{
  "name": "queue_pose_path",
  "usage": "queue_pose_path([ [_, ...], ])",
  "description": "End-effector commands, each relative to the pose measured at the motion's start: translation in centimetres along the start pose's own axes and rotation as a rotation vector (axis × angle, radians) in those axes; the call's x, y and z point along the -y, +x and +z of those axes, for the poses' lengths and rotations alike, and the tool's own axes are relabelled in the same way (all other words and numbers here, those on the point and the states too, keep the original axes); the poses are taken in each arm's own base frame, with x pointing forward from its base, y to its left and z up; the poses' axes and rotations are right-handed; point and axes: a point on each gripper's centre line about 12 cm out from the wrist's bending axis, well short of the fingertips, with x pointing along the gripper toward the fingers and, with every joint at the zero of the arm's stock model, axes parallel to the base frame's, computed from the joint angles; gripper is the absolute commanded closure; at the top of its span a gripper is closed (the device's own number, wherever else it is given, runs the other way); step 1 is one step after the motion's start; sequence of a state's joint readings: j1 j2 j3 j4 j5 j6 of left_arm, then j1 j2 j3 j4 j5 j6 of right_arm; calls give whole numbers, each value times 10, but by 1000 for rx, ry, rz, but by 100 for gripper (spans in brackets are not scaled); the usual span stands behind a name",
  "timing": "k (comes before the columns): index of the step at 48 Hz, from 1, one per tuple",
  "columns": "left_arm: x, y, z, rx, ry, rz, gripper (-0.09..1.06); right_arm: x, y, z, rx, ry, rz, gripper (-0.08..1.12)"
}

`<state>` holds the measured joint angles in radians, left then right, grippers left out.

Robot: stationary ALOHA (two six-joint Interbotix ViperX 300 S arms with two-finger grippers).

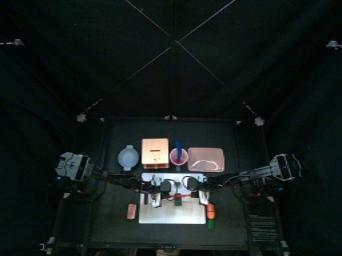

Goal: Place sushi on board then cut the sushi with the knife then place the pieces on the plate
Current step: Cut the sushi into 4 pieces

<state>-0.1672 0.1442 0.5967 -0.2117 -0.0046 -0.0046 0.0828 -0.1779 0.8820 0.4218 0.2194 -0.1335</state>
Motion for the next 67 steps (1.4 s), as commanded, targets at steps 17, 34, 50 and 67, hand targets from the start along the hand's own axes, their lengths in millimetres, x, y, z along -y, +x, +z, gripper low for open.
queue_pose_path([
  [17,1,10,-6,-20,-3,1,53,1,8,5,-3,6,-5,81],
  [34,-4,20,-16,-54,-6,14,53,4,20,-3,-51,5,-18,81],
  [50,-11,20,-14,-50,18,25,53,14,16,3,-31,-19,-43,81],
  [67,-11,17,-7,-32,33,23,53,13,12,11,-9,-20,-38,81],
])
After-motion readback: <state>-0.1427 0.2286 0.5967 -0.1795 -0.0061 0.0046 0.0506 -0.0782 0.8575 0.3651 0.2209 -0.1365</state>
